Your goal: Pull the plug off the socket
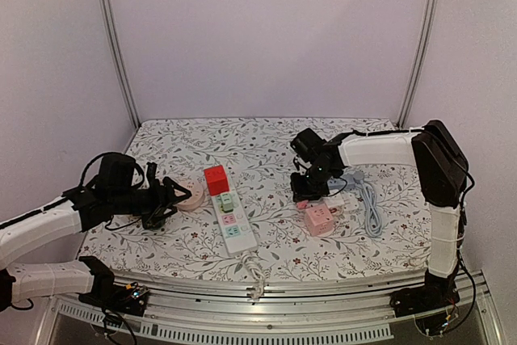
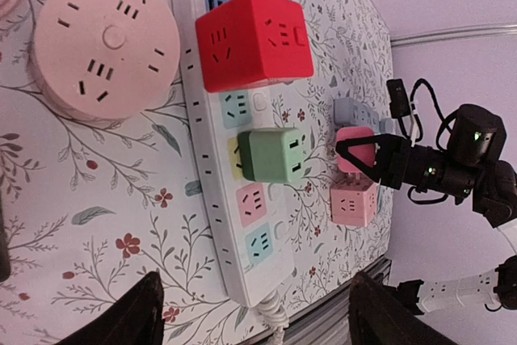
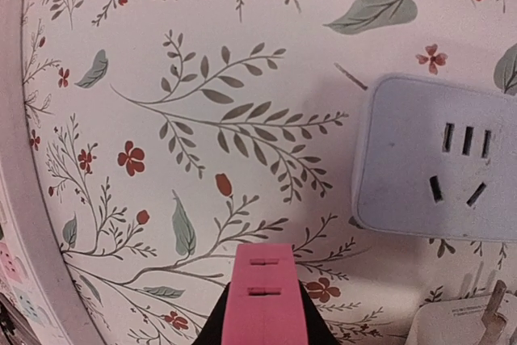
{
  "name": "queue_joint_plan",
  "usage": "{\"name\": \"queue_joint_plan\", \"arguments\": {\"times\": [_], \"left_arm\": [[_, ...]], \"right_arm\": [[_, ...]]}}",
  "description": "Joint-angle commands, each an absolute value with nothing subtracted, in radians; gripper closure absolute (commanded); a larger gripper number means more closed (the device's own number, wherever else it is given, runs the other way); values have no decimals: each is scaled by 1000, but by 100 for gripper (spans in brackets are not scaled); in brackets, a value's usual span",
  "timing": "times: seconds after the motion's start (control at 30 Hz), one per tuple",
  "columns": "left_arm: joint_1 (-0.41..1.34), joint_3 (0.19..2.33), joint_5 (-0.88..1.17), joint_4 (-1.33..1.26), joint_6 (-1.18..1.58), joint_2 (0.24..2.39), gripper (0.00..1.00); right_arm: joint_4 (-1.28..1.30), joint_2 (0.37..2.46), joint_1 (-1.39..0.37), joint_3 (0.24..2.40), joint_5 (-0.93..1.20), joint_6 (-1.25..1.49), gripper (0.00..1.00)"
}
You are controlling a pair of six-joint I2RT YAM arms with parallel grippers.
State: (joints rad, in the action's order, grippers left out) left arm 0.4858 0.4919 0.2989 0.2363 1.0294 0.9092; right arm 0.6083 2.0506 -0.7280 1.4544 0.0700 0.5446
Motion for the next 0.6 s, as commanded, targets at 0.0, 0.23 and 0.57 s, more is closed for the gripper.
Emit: {"name": "queue_joint_plan", "arguments": {"times": [0.0,0.23,0.57], "left_arm": [[476,476,298,221,1039,906,23],[476,473,296,212,1040,911,23],[477,480,302,193,1037,940,23]], "right_arm": [[616,2092,-711,1463,57,526,78],[621,2075,-702,1445,41,526,67],[636,2054,-700,1437,20,530,58]]}}
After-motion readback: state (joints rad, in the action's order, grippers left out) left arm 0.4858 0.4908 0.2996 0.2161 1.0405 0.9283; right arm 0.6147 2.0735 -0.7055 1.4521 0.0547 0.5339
